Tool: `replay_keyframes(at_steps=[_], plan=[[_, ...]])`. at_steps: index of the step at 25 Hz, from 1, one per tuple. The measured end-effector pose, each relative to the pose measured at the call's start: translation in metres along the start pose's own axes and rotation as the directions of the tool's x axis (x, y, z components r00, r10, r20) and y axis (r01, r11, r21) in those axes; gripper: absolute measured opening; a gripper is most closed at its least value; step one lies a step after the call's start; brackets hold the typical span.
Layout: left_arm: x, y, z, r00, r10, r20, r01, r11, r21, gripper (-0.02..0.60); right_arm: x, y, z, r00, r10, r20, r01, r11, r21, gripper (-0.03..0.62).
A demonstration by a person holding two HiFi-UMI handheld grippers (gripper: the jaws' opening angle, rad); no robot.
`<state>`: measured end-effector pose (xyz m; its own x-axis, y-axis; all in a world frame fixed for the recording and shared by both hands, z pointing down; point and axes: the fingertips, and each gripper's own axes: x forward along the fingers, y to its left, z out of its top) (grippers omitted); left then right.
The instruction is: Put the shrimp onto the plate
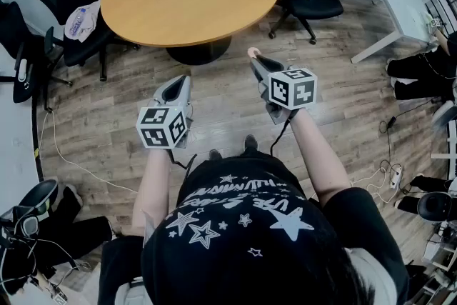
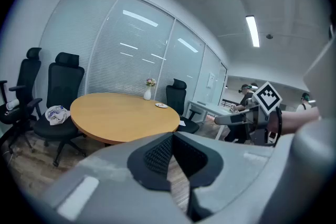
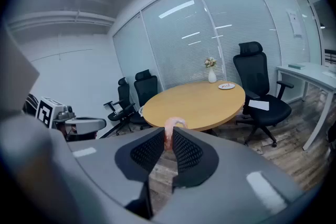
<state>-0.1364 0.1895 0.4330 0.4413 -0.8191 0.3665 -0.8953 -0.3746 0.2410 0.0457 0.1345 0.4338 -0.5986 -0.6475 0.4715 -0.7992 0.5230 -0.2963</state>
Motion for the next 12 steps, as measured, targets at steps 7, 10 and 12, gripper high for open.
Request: replay_keyframes(at_steps=[7,10,12], plan=[[-0.005,0.006,-0.004,1.000,0.004,-0.006,-0.004,1.000,-0.012,0.002,0.005,0.008,-0.005,1.000,0.004,-0.018,-0.004,1.000,-0.006,0.051],[-0.006,0.007,-0.005,1.000,0.005,-0.007,-0.005,1.000,-0.011,0.002,0.006,0.010,-0.007,1.000,0.008,-0.022,-0.008,1.000,-0.013,0.051],[-0.008,0.010,-0.007,1.000,0.007,-0.008,-0.007,1.000,-0.011,0.002,0.008,0.013,-0.008,1.000,0.009,-0.025,-0.009,1.000,-0.018,0.051]])
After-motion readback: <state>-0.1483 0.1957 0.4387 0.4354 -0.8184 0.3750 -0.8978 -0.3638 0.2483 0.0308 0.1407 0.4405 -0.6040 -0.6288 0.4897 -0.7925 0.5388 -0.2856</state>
